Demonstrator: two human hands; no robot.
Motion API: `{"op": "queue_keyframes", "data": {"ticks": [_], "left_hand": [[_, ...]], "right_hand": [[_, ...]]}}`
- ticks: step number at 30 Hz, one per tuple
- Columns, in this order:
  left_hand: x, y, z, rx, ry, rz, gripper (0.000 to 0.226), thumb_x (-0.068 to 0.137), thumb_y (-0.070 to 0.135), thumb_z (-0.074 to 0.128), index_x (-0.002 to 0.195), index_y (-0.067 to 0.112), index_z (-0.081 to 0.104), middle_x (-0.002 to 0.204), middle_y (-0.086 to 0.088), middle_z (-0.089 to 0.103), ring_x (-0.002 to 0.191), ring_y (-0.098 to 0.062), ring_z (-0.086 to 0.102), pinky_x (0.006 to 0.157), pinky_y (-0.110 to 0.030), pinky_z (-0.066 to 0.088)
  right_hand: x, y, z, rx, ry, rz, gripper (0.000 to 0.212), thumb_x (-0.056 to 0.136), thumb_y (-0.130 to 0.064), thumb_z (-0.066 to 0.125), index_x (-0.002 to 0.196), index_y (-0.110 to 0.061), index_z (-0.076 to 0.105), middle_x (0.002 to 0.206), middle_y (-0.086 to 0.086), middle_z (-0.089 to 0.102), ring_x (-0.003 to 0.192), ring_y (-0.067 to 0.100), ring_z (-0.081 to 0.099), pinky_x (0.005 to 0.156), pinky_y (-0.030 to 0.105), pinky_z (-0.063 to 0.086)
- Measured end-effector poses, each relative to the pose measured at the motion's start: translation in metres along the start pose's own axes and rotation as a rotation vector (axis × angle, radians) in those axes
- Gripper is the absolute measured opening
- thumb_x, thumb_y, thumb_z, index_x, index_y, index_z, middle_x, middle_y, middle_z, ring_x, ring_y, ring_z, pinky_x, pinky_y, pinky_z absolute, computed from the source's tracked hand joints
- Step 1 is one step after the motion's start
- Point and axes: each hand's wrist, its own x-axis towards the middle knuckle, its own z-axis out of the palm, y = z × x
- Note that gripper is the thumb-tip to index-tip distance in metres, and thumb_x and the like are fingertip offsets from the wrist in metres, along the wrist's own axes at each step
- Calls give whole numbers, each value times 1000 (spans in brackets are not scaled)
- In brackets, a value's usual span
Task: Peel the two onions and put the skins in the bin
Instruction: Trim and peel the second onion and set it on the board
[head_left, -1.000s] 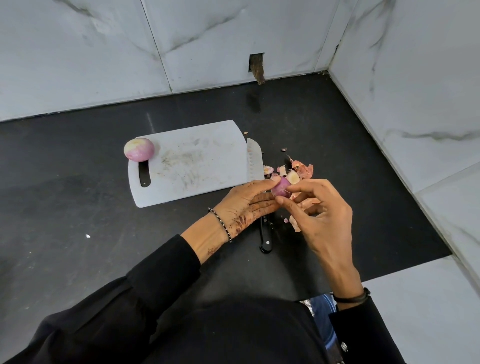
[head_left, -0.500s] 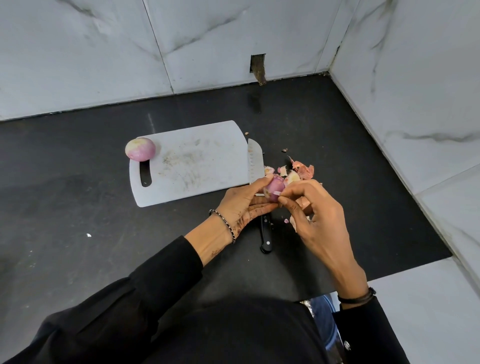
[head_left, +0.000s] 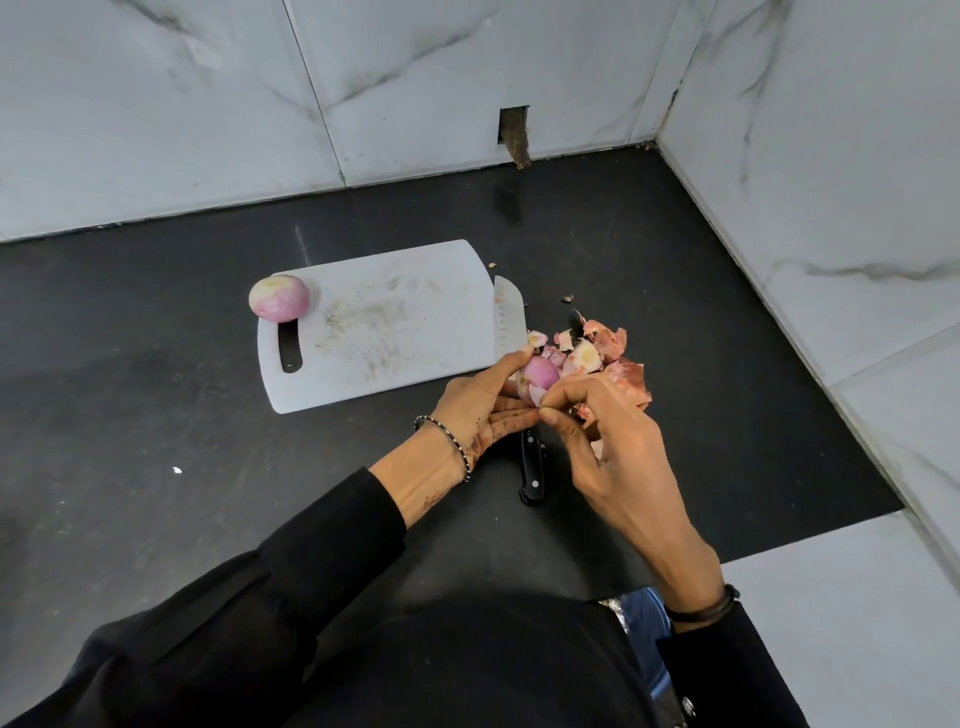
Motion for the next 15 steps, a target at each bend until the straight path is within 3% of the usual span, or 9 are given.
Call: {"op": "queue_keyframes", "data": {"ticks": [3, 5, 9, 15], "left_hand": [[-1, 3, -2, 17, -65, -40, 31, 86, 34, 72, 92, 5, 67, 64, -6, 71, 61, -15, 70, 62, -27, 61], [-3, 5, -2, 29, -102, -38, 37, 85, 36, 73, 102, 3, 67, 74, -8, 72, 69, -16, 71, 68, -28, 62], [-5, 6, 0, 16, -162, 21, 45, 86, 24, 73, 123, 2, 61, 86, -9, 76, 71, -13, 72, 62, -25, 60], [-1, 3, -2, -66, -86, -92, 45, 88, 37, 70, 104, -4, 64, 80, -17, 73, 69, -22, 73, 61, -28, 61]], "right_hand": [[1, -2, 1, 44, 7, 12, 9, 96, -15, 67, 105, -13, 67, 104, -6, 66, 100, 15, 63, 80, 38, 54], [2, -2, 1, 58, 6, 30, 10, 97, -17, 66, 106, -14, 67, 104, -7, 66, 101, 14, 63, 83, 37, 54], [3, -6, -1, 139, 25, 96, 7, 99, -16, 65, 105, -14, 67, 103, -8, 68, 100, 13, 65, 83, 34, 55], [2, -6, -7, 255, 13, 216, 7, 102, -24, 61, 105, -19, 64, 100, -14, 67, 91, 17, 66, 75, 35, 57]]}}
